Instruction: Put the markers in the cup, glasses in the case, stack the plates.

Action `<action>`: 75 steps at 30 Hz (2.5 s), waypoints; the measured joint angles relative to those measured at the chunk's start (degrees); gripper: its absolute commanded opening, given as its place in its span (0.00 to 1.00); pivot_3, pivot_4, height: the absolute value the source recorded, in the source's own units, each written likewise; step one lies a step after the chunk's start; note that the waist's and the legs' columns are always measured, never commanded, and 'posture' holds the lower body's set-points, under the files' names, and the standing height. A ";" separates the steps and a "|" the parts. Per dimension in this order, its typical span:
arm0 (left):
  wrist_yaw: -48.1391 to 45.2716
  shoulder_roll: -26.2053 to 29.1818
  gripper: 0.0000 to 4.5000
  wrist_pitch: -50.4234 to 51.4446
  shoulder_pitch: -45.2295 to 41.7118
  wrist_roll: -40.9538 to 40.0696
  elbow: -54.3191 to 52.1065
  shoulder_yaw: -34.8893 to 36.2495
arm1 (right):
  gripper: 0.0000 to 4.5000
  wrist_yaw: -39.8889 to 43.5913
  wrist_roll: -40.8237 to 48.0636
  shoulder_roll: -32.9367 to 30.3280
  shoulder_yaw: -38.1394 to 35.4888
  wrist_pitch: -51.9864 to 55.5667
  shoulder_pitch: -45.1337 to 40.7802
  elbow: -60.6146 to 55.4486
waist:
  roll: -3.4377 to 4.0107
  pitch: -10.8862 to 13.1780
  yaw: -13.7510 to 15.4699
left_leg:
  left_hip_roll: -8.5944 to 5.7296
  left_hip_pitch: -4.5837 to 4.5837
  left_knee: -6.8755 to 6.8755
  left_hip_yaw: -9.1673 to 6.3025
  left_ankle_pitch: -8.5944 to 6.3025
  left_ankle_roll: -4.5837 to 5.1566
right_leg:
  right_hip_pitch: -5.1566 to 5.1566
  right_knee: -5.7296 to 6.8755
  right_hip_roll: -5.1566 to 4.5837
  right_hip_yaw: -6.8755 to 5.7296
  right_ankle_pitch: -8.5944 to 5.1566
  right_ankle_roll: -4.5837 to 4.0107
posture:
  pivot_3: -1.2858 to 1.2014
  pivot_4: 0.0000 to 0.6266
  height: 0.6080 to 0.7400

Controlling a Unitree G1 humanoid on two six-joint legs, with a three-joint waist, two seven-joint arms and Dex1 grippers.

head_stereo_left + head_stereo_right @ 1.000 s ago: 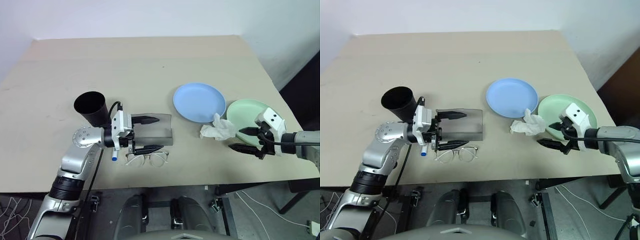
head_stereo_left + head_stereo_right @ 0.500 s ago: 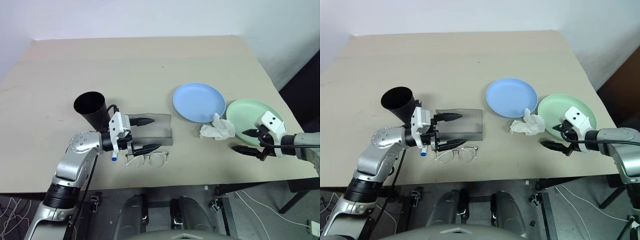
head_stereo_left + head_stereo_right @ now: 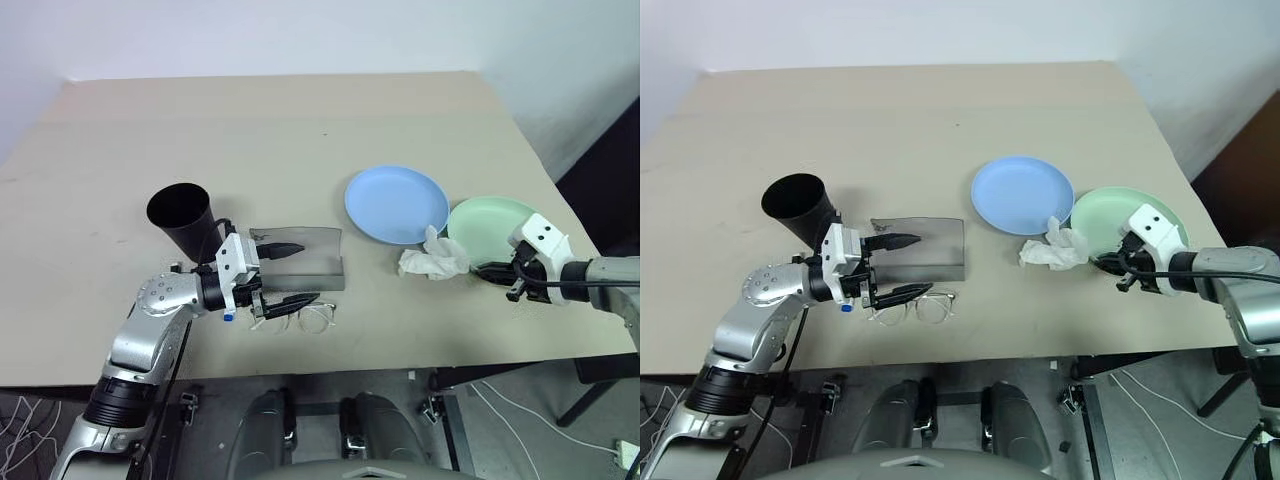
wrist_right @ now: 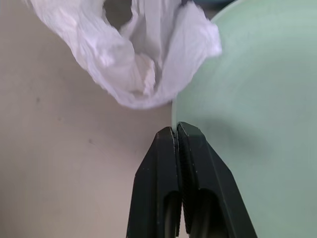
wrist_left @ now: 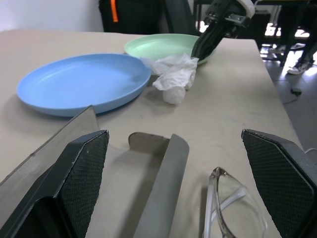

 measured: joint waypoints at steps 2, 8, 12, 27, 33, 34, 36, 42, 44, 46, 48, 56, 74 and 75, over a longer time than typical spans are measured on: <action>-0.20 0.02 1.00 0.06 0.00 0.00 0.00 0.00 | 0.01 -0.12 -0.14 -0.38 0.05 0.74 0.01 -0.61 | 0.01 -0.01 0.12 | 0.00 0.00 0.00 0.00 0.00 0.00 | 0.00 0.00 0.00 0.00 0.00 0.00 | 0.52 0.24 0.81; -1.09 0.02 1.00 0.41 -0.94 -0.04 0.13 -0.03 | 0.01 -1.15 -0.36 -1.48 -0.05 2.70 0.28 -3.74 | 0.01 -0.01 0.19 | 0.00 -0.02 -0.02 0.00 0.00 0.01 | -0.01 0.00 0.00 0.00 0.00 0.00 | 0.52 0.24 0.81; -1.43 -0.14 1.00 0.63 -1.49 -0.07 0.28 -0.13 | 0.01 -1.93 -0.32 -2.65 -1.40 3.52 0.25 -5.73 | 0.02 0.00 0.16 | -0.01 -0.02 -0.01 0.00 0.00 0.01 | -0.02 -0.01 -0.01 0.00 0.00 0.00 | 0.52 0.24 0.81; -1.56 -1.00 1.00 0.98 -3.36 -1.13 1.93 -0.55 | 0.01 -3.51 -0.65 -4.60 -4.82 -3.49 -13.22 -6.22 | 0.07 0.01 0.01 | 0.00 -0.03 -0.01 0.00 0.01 0.01 | -0.04 -0.01 0.02 0.01 0.00 0.00 | 0.52 0.24 0.81; -0.28 -0.70 1.00 1.51 -2.84 -1.12 1.53 -0.38 | 0.01 -0.74 -1.43 3.94 5.83 -8.54 -23.57 -2.54 | 0.07 0.01 -0.17 | 0.01 -0.02 0.02 0.00 0.01 0.01 | -0.03 0.02 0.01 0.01 0.00 -0.01 | 0.52 0.24 0.81; 0.01 -0.67 1.00 1.56 -2.72 -1.11 1.31 -0.37 | 0.01 -0.37 -2.32 6.00 8.07 -9.67 -25.88 -0.66 | 0.07 0.02 -0.23 | 0.01 -0.02 0.04 0.00 0.01 0.01 | -0.04 0.05 0.01 0.00 0.01 -0.01 | 0.52 0.24 0.81; 0.38 -0.59 1.00 1.59 -2.39 -1.10 0.77 -0.35 | 0.01 -0.11 -4.44 9.64 11.88 -11.64 -29.70 3.20 | 0.07 0.02 -0.10 | 0.00 -0.03 0.04 0.00 0.02 0.02 | -0.04 0.05 0.01 0.00 0.00 -0.01 | 0.52 0.24 0.81; 2.04 -0.41 1.00 1.74 -0.93 -1.10 -0.69 -0.33 | 0.01 0.35 -9.90 16.66 19.14 -14.69 -33.55 11.07 | 0.07 0.01 0.15 | -0.02 -0.10 0.08 0.01 0.00 0.04 | -0.05 0.04 -0.04 -0.02 0.01 -0.02 | 0.52 0.24 0.81; 2.52 -0.37 1.00 1.81 -0.90 -1.10 -0.96 -0.34 | 0.01 0.61 -11.26 18.24 21.19 -14.87 -33.54 12.58 | 0.08 0.02 0.09 | -0.01 -0.10 0.09 0.02 0.00 0.05 | -0.06 0.08 -0.04 -0.02 0.01 -0.02 | 0.52 0.24 0.81; 2.76 -0.23 1.00 1.84 -0.89 -1.10 -1.68 -0.31 | 0.01 1.13 -12.37 19.21 22.83 -15.12 -33.50 13.79 | 0.08 0.02 0.10 | -0.01 -0.08 0.09 0.01 0.00 0.04 | -0.06 0.13 -0.03 -0.02 0.01 -0.02 | 0.52 0.24 0.81; 2.94 0.18 1.00 1.84 -0.89 -1.11 -2.23 -0.22 | 0.01 1.35 -13.39 19.77 23.56 -15.24 -33.50 14.81 | 0.08 0.02 0.05 | 0.00 -0.07 0.11 0.01 0.00 0.04 | -0.06 0.14 -0.03 -0.02 0.02 -0.03 | 0.52 0.24 0.81; 3.62 1.37 1.00 1.81 -0.25 -1.12 -2.30 0.78 | 0.01 3.62 -16.62 19.19 24.57 -15.80 -31.68 15.34 | 0.08 0.02 0.07 | 0.00 -0.08 0.12 0.01 0.00 0.05 | -0.06 0.15 -0.04 -0.02 0.02 -0.03 | 0.52 0.24 0.81; 2.36 0.83 1.00 0.84 -2.74 -1.07 -0.32 0.63 | 0.01 3.49 -18.32 16.09 23.03 -12.10 -25.58 8.38 | 0.07 0.01 0.12 | 0.01 -0.05 0.30 -0.01 -0.02 0.07 | 0.04 0.15 -0.07 -0.03 0.02 -0.05 | 0.52 0.24 0.81; 2.32 0.75 1.00 0.64 -2.88 -1.07 -0.30 0.63 | 0.01 3.30 -18.31 16.27 22.98 -11.82 -25.59 8.38 | 0.07 0.01 0.09 | 0.01 -0.05 0.33 -0.01 -0.03 0.08 | 0.05 0.15 -0.08 -0.03 0.02 -0.05 | 0.52 0.24 0.81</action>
